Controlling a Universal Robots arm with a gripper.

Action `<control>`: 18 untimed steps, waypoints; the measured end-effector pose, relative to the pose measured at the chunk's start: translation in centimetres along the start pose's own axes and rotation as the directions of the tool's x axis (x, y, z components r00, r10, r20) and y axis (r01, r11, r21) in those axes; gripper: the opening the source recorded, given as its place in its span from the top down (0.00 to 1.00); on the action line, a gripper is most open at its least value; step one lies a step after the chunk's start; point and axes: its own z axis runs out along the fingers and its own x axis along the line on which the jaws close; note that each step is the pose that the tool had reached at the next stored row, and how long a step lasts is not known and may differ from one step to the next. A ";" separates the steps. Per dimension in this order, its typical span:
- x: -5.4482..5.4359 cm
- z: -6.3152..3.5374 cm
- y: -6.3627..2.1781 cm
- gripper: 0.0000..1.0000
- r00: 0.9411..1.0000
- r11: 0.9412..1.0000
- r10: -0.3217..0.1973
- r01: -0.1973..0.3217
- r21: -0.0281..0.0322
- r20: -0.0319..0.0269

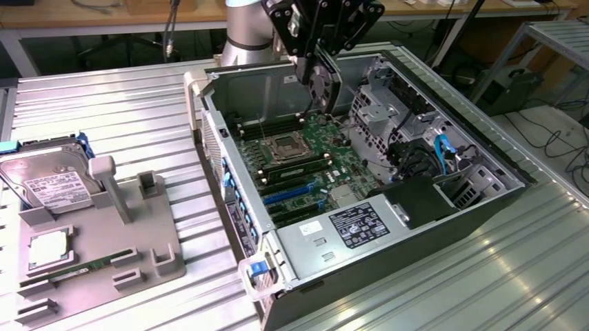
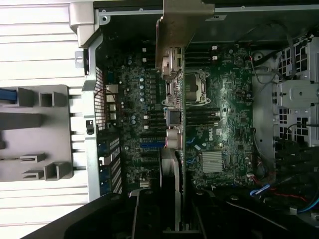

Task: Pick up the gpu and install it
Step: 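Pick up the gpu and move the gpu toward the slot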

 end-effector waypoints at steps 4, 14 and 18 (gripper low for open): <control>-0.5 0.01 0.03 0.72 1.000 1.000 0.000 0.000 0.000 0.000; -2.0 0.06 0.09 0.72 1.000 1.000 0.000 0.000 0.000 0.000; -2.6 0.08 0.11 0.72 1.000 1.000 0.000 0.000 0.000 0.000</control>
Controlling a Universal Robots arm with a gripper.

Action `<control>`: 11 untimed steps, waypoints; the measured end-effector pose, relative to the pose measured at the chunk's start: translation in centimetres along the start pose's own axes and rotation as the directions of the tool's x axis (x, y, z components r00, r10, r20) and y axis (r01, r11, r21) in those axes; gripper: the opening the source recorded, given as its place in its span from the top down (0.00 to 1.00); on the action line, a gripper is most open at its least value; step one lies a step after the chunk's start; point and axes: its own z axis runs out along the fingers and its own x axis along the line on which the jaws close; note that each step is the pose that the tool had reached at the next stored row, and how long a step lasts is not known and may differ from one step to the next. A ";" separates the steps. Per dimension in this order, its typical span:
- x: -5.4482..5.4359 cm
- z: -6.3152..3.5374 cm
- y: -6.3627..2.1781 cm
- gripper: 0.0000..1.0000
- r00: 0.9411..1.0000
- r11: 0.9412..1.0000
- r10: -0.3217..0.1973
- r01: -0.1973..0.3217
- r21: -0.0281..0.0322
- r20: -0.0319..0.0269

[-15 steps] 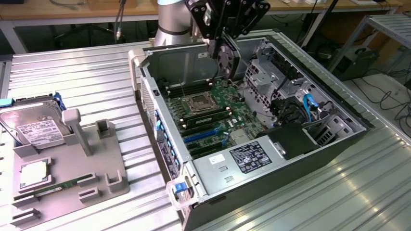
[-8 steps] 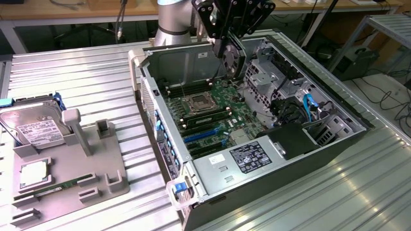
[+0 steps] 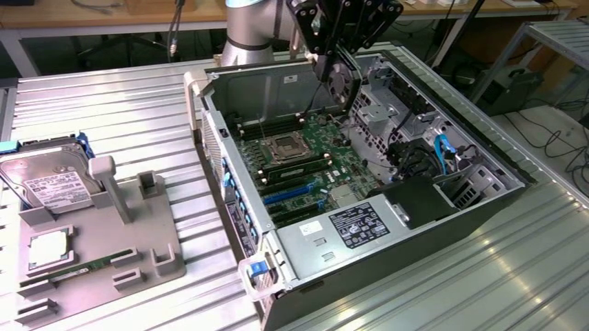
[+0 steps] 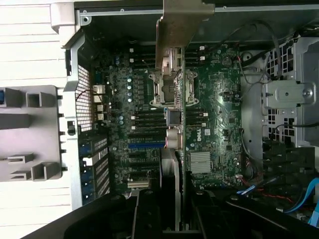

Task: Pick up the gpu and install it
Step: 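Pick up the gpu and move the gpu toward the slot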

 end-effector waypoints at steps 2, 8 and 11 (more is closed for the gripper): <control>-0.3 0.01 0.01 0.72 1.000 1.000 0.000 0.000 0.000 0.000; -1.2 0.04 0.05 0.72 1.000 1.000 0.000 0.000 0.000 0.000; -1.7 0.06 0.08 0.72 1.000 1.000 0.000 0.000 0.000 0.000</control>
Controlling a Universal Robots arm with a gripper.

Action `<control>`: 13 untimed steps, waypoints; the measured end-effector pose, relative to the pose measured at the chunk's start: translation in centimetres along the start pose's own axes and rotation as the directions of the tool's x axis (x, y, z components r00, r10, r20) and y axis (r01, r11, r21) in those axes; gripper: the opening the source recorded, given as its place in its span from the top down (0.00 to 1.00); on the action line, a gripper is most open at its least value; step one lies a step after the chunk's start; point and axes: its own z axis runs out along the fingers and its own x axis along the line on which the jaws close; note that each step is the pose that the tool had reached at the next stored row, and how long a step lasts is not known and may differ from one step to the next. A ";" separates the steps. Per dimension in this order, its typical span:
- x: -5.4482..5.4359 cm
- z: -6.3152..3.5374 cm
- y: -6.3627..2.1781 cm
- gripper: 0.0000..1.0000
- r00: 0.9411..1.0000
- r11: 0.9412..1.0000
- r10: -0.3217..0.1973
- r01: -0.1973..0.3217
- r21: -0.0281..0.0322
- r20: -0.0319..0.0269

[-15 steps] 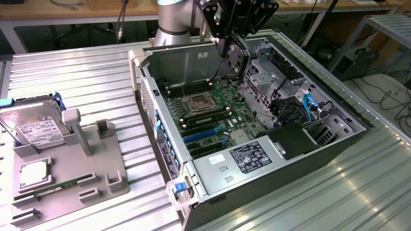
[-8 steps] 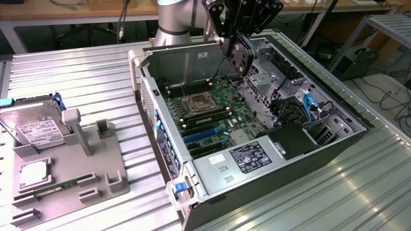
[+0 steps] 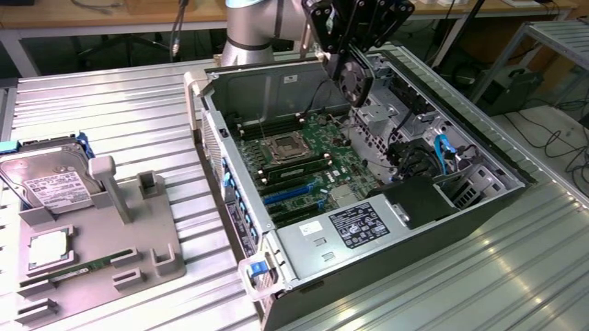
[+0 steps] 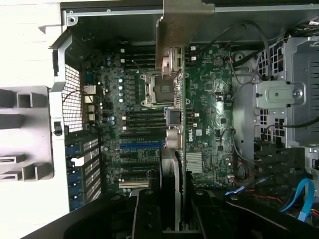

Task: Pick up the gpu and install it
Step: 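Pick up the gpu and move the gpu toward the slot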

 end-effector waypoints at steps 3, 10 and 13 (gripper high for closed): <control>-0.6 0.02 0.02 0.72 1.000 1.000 0.000 0.000 0.000 0.000; -1.9 0.07 0.09 0.72 1.000 1.000 0.000 0.000 0.000 0.000; -2.6 0.10 0.11 0.72 1.000 1.000 0.000 0.000 0.000 0.000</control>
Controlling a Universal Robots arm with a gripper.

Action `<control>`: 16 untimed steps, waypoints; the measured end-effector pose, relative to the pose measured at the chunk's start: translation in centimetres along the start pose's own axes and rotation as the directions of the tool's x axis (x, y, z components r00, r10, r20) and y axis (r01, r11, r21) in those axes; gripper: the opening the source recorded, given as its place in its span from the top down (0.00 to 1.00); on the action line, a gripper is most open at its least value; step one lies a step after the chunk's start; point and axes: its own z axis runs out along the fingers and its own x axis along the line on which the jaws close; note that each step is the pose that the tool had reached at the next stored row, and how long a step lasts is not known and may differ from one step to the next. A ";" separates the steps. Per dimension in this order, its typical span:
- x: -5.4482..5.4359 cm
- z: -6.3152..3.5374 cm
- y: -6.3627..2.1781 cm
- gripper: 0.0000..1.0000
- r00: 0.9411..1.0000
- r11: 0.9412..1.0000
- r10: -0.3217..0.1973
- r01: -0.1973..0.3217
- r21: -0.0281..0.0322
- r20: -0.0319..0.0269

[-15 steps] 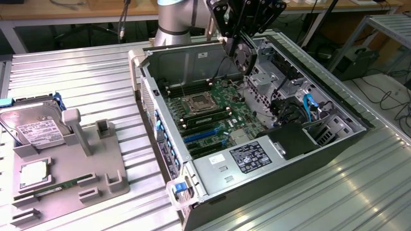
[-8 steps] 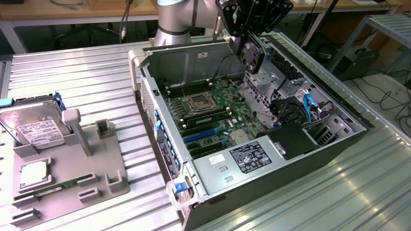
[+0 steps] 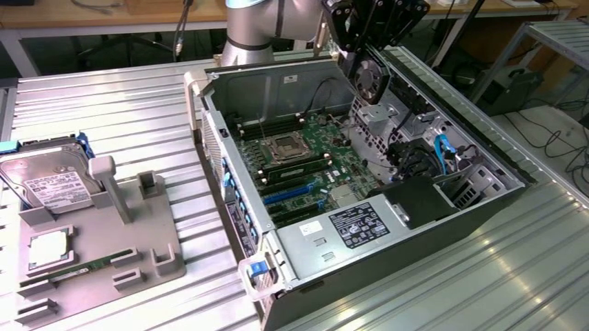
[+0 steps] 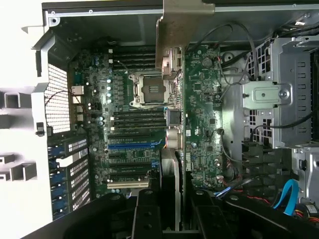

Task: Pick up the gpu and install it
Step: 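Pick up the gpu and move the gpu toward the slot, then insert the gpu into the slot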

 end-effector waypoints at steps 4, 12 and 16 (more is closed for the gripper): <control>-0.5 0.01 0.02 0.72 1.000 1.000 0.000 0.000 0.000 0.000; -0.5 0.02 0.03 0.72 1.000 1.000 0.000 0.000 0.000 0.000; -0.5 0.02 0.03 0.72 1.000 1.000 0.000 0.000 0.000 0.000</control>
